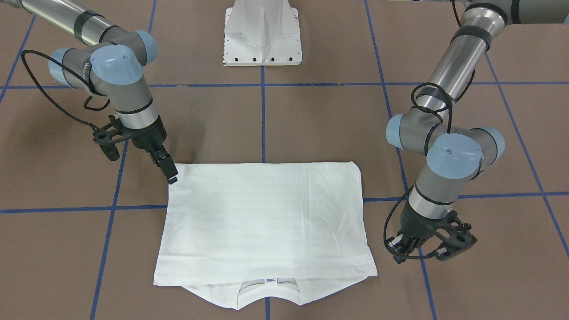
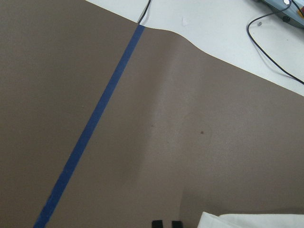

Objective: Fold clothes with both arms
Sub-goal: 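Move the right gripper to the folded shirt's corner nearest the robot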

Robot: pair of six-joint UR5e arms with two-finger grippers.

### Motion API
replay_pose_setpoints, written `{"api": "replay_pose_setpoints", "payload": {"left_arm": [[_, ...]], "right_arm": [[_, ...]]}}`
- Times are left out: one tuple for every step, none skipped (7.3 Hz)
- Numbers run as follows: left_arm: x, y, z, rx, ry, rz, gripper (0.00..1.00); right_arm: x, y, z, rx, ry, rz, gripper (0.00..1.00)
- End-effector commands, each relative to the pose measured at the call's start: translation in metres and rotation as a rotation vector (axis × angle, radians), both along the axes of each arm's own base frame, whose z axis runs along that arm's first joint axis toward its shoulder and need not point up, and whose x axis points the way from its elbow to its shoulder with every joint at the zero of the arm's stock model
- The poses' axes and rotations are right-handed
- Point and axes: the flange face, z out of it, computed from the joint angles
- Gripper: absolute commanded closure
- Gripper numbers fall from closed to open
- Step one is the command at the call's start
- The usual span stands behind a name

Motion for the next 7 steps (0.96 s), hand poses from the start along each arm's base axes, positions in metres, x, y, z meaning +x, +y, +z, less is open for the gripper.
{"api": "replay_pose_setpoints", "payload": {"left_arm": [[-0.001,0.003,0.009,0.000,0.000,0.001,0.80],[-0.001,0.003,0.009,0.000,0.000,0.001,0.79],[-0.001,0.003,0.009,0.000,0.000,0.001,0.79],[-0.001,0.004,0.010,-0.001,-0.001,0.001,0.79],[-0.001,0.003,0.010,0.000,-0.001,0.000,0.79],[-0.001,0.003,0.010,0.000,-0.001,0.000,0.79],[-0.001,0.003,0.010,0.000,-0.001,0.000,0.79]], "right_arm": [[-0.014,0.012,0.009,-0.013,0.014,-0.005,0.01],[-0.019,0.010,0.009,-0.017,0.017,-0.004,0.05],[-0.018,0.006,0.013,-0.019,0.026,-0.001,0.09],[-0.020,-0.002,0.011,-0.020,0.026,0.006,0.11],[-0.025,-0.005,0.010,-0.022,0.028,0.005,0.17],[-0.025,-0.005,0.010,-0.026,0.028,0.006,0.25],[-0.024,-0.005,0.011,-0.028,0.026,0.004,0.33]]}}
